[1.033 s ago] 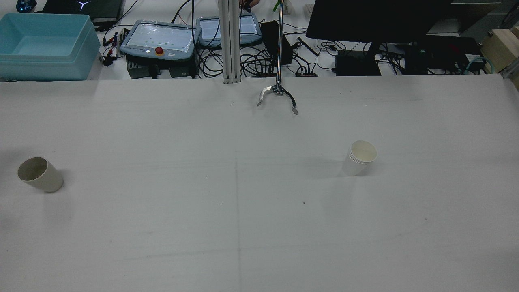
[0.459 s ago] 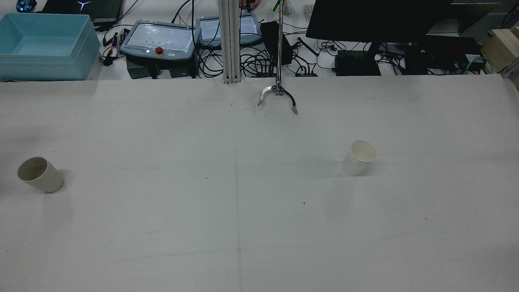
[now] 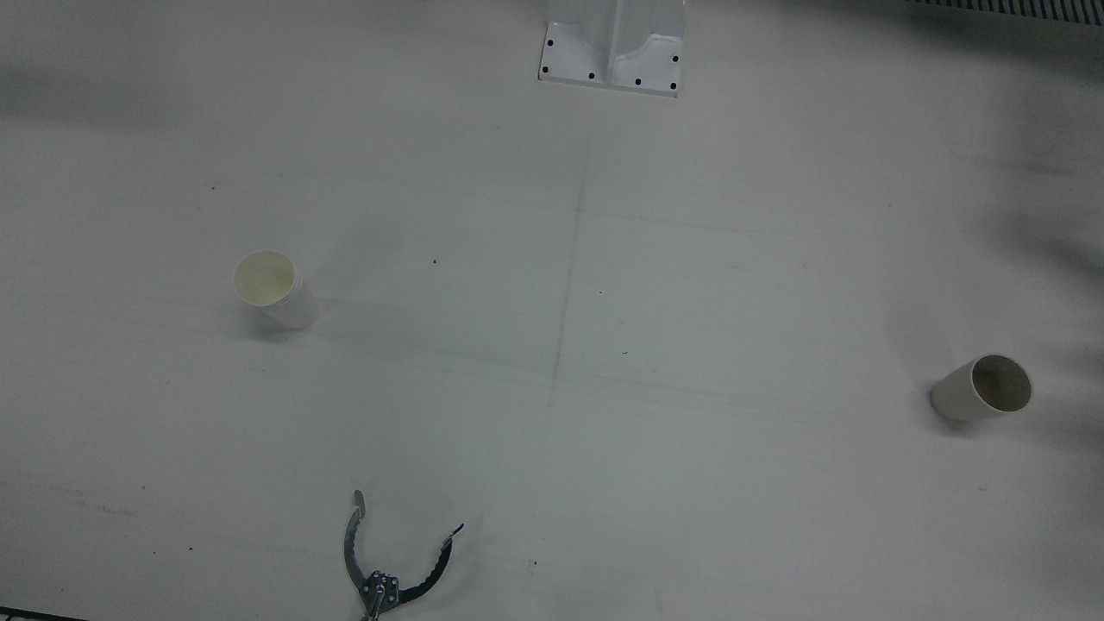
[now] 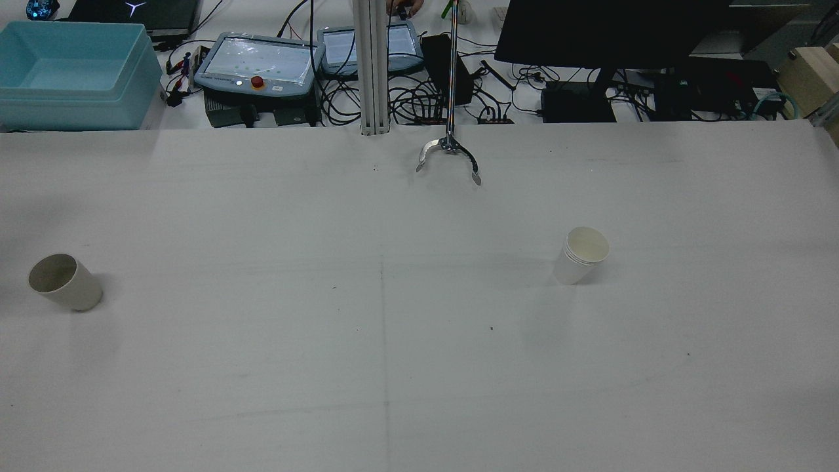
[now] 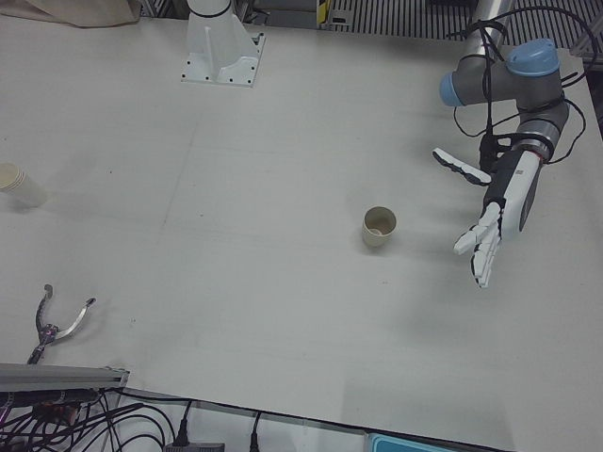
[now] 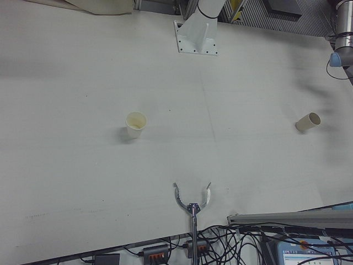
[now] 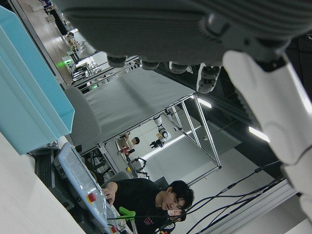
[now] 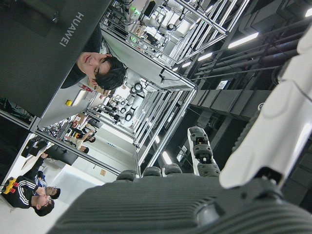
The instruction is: Pour water
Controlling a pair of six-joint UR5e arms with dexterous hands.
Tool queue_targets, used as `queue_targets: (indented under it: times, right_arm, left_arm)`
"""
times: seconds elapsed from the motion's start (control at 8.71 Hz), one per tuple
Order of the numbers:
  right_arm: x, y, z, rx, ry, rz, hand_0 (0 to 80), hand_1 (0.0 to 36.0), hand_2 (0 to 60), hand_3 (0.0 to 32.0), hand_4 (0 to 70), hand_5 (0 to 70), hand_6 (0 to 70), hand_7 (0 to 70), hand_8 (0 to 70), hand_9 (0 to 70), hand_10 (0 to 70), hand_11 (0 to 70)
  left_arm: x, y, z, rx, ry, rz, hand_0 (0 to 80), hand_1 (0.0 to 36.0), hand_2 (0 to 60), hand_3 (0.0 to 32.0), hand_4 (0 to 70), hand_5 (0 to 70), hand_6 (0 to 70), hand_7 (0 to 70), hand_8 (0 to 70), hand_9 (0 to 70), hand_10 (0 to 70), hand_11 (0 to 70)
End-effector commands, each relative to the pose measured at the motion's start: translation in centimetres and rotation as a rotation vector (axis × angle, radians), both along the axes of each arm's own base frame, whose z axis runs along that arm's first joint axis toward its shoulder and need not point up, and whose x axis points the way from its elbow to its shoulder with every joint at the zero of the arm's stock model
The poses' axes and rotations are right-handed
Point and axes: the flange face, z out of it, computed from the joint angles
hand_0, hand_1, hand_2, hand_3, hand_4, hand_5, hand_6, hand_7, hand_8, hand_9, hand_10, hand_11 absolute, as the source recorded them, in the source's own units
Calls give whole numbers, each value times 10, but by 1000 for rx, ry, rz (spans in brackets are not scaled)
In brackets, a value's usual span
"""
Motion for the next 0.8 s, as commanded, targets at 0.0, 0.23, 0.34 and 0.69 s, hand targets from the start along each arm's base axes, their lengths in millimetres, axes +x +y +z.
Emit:
queue_targets:
  times: [0.0, 0.23, 0.34, 0.69]
  right_arm:
    - [-8, -23, 20, -3, 0, -14, 457, 71, 0, 0, 77, 64, 15, 38, 0, 0, 0, 8]
    - [-10, -23, 23, -11, 0, -17, 457, 72, 0, 0, 82, 71, 20, 48, 0, 0, 0, 7]
    - [-12, -24, 23, -11, 0, -21, 455, 72, 0, 0, 80, 70, 18, 46, 0, 0, 0, 9]
    - [-11, -22, 22, -9, -7, -25, 457, 72, 0, 0, 82, 73, 21, 48, 0, 0, 0, 11]
  left_arm:
    - [27, 41, 30, 20, -28, 104, 448, 44, 0, 188, 52, 61, 0, 0, 0, 0, 0, 2]
    - [107, 38, 20, 30, -37, 251, 458, 38, 0, 180, 75, 78, 0, 20, 0, 0, 0, 2]
    - [142, 8, -5, 19, -44, 276, 460, 42, 0, 172, 78, 93, 0, 24, 0, 0, 0, 3]
    - [189, -27, 15, -17, -15, 319, 471, 52, 0, 78, 97, 84, 0, 11, 0, 0, 0, 0]
